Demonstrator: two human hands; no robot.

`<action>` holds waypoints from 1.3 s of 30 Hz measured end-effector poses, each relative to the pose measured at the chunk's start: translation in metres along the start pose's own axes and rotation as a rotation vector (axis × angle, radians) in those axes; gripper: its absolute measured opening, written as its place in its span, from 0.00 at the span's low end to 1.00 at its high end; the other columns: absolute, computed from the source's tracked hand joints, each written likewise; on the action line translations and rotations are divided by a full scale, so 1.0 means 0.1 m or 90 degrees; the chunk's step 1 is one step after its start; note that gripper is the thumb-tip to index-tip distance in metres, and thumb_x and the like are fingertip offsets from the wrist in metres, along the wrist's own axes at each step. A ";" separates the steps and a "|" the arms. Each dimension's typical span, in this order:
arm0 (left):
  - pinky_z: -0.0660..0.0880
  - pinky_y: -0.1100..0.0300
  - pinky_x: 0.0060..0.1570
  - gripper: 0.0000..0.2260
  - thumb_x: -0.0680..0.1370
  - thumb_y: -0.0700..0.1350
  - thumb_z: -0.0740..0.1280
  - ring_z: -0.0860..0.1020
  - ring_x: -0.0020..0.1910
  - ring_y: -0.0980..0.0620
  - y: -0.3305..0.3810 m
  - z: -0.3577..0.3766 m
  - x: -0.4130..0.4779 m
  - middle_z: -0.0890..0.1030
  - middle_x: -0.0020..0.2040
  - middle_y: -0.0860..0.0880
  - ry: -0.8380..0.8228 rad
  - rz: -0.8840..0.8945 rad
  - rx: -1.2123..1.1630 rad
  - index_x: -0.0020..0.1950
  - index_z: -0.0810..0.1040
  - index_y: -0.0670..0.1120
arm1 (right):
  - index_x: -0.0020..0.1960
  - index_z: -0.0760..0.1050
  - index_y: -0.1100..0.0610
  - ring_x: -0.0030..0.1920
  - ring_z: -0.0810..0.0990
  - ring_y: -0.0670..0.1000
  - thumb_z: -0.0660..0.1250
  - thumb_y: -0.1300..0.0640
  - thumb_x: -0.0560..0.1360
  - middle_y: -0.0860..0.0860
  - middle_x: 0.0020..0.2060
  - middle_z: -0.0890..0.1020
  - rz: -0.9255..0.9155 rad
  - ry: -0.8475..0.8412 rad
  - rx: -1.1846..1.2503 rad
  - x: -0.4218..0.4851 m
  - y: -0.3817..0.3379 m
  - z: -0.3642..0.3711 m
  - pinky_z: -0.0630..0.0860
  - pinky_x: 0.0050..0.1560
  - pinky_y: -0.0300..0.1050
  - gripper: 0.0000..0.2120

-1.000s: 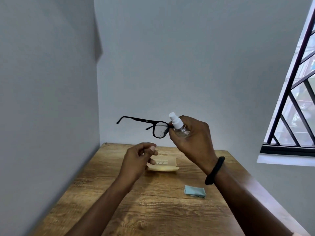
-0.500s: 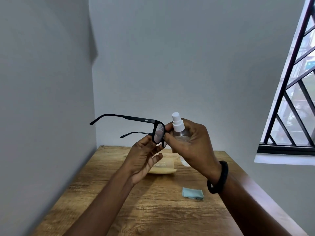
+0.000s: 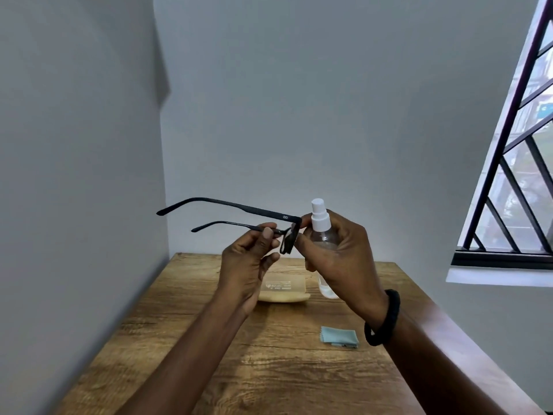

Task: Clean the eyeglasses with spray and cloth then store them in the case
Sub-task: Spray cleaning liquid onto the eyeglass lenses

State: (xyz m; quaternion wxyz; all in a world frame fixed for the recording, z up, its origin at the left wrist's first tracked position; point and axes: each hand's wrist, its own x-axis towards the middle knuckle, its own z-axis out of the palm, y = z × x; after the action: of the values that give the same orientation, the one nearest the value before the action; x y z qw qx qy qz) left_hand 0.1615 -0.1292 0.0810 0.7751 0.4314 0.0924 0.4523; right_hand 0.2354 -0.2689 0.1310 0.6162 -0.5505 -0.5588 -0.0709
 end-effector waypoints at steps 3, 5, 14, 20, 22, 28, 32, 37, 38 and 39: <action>0.81 0.66 0.39 0.04 0.80 0.38 0.71 0.83 0.41 0.57 0.06 -0.06 0.10 0.86 0.41 0.52 0.091 0.110 0.039 0.50 0.85 0.44 | 0.58 0.74 0.51 0.31 0.79 0.55 0.72 0.53 0.75 0.53 0.33 0.80 0.019 0.038 -0.051 -0.05 0.07 -0.02 0.80 0.35 0.56 0.13; 0.81 0.66 0.39 0.05 0.80 0.38 0.71 0.84 0.43 0.56 0.11 -0.14 0.17 0.86 0.41 0.51 0.138 0.184 0.085 0.49 0.86 0.46 | 0.62 0.68 0.51 0.31 0.79 0.55 0.69 0.53 0.74 0.52 0.34 0.79 0.026 0.054 -0.058 -0.09 0.11 -0.05 0.79 0.33 0.55 0.18; 0.84 0.58 0.42 0.05 0.80 0.42 0.73 0.85 0.45 0.48 0.31 -0.45 0.21 0.87 0.49 0.44 0.190 0.377 0.285 0.54 0.86 0.44 | 0.65 0.63 0.52 0.31 0.76 0.50 0.68 0.59 0.75 0.53 0.35 0.77 0.014 0.034 -0.084 -0.42 0.24 -0.06 0.76 0.29 0.46 0.22; 0.83 0.61 0.41 0.04 0.80 0.37 0.72 0.83 0.43 0.50 0.36 -0.45 0.16 0.85 0.48 0.46 0.144 0.510 0.406 0.52 0.86 0.42 | 0.64 0.64 0.50 0.30 0.74 0.53 0.69 0.67 0.77 0.52 0.33 0.76 0.018 0.031 -0.103 -0.55 0.26 -0.02 0.71 0.28 0.52 0.23; 0.84 0.59 0.40 0.03 0.80 0.38 0.72 0.83 0.42 0.51 0.38 -0.45 0.13 0.85 0.48 0.49 0.129 0.548 0.448 0.51 0.86 0.40 | 0.67 0.62 0.48 0.29 0.75 0.52 0.69 0.65 0.77 0.51 0.34 0.77 0.009 0.028 -0.096 -0.58 0.25 0.02 0.72 0.28 0.53 0.25; 0.82 0.43 0.38 0.03 0.79 0.38 0.74 0.85 0.40 0.46 0.44 -0.42 0.08 0.85 0.45 0.48 0.100 0.662 0.534 0.51 0.86 0.45 | 0.71 0.57 0.36 0.32 0.75 0.46 0.67 0.52 0.79 0.41 0.36 0.74 -0.068 -0.022 -0.153 -0.64 0.23 0.15 0.71 0.29 0.41 0.28; 0.81 0.59 0.42 0.04 0.79 0.37 0.74 0.83 0.42 0.53 0.50 -0.37 0.02 0.84 0.46 0.47 0.076 0.766 0.641 0.53 0.86 0.40 | 0.71 0.57 0.39 0.36 0.75 0.38 0.63 0.46 0.80 0.37 0.44 0.73 -0.101 -0.041 -0.239 -0.61 0.18 0.22 0.70 0.36 0.30 0.24; 0.71 0.76 0.51 0.06 0.77 0.36 0.77 0.80 0.45 0.60 0.55 -0.34 0.01 0.85 0.46 0.46 0.060 0.823 0.707 0.53 0.87 0.39 | 0.72 0.57 0.44 0.38 0.77 0.40 0.63 0.48 0.80 0.47 0.50 0.80 -0.148 -0.009 -0.304 -0.45 0.05 0.29 0.70 0.36 0.26 0.24; 0.72 0.75 0.52 0.06 0.77 0.36 0.77 0.80 0.46 0.60 0.55 -0.34 0.01 0.86 0.46 0.46 0.058 0.828 0.707 0.53 0.87 0.39 | 0.72 0.57 0.44 0.39 0.79 0.41 0.65 0.49 0.80 0.49 0.52 0.81 -0.146 -0.001 -0.307 -0.41 0.03 0.31 0.72 0.36 0.28 0.25; 0.72 0.75 0.52 0.06 0.77 0.36 0.77 0.80 0.46 0.60 0.55 -0.34 0.01 0.86 0.47 0.46 0.056 0.831 0.707 0.53 0.87 0.39 | 0.72 0.57 0.44 0.39 0.80 0.43 0.66 0.51 0.80 0.50 0.54 0.81 -0.145 0.004 -0.312 -0.36 0.01 0.33 0.75 0.35 0.32 0.25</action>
State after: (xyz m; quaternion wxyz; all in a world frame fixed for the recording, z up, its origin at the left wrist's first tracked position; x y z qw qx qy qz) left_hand 0.1096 -0.0965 0.1022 0.0317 0.6973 0.0638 0.7132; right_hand 0.2023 -0.2628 0.0951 0.4546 -0.6166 -0.5813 -0.2743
